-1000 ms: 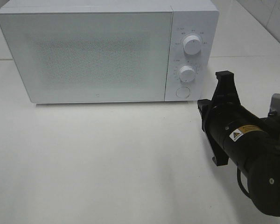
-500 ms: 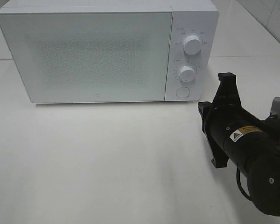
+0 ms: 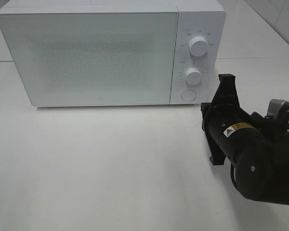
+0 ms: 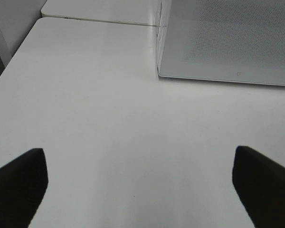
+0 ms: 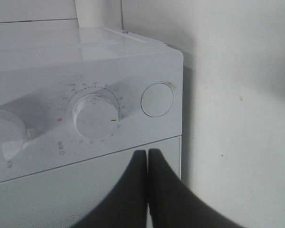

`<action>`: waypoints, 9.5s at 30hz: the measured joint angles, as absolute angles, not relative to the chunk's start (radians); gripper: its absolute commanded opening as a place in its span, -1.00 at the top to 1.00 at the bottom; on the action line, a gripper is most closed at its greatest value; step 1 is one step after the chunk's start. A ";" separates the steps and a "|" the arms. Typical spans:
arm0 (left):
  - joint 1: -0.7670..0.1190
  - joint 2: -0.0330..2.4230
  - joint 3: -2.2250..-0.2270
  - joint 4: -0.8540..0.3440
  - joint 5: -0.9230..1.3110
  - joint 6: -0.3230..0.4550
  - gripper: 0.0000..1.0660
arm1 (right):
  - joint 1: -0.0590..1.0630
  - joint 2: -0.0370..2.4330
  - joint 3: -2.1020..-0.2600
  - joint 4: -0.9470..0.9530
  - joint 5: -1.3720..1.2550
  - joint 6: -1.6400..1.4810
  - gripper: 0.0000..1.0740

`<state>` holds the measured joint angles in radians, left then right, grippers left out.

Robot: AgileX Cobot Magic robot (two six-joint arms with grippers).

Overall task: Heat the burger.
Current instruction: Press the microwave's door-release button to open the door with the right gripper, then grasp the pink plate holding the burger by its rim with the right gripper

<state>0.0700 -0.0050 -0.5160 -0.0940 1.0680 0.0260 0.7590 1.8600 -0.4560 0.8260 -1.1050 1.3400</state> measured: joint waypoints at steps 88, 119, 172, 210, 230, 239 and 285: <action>0.070 -0.005 -0.516 -0.094 1.068 0.026 -0.83 | 0.577 2.213 -0.992 0.956 -0.882 1.189 1.00; 0.070 -0.005 -0.516 -0.094 1.068 0.026 -0.83 | 0.576 2.198 -0.976 0.927 -0.864 1.166 1.00; 0.070 -0.005 -0.516 -0.094 1.068 0.026 -0.83 | 0.554 1.697 -0.775 0.159 0.109 0.233 0.89; 0.070 -0.005 -0.516 -0.094 1.068 0.026 -0.83 | 0.554 1.579 -0.979 -0.201 0.603 -1.068 0.56; 0.070 -0.005 -0.516 -0.094 1.068 0.026 -0.83 | 0.554 1.579 -0.981 -0.217 0.414 -1.006 -0.89; 0.070 -0.005 -0.516 -0.094 1.068 0.026 -0.83 | 0.602 1.623 -0.988 -0.281 0.365 -1.017 -0.83; 0.070 -0.005 -0.516 -0.094 1.068 0.026 -0.83 | 0.711 2.185 -1.638 -0.421 0.360 -0.875 -0.60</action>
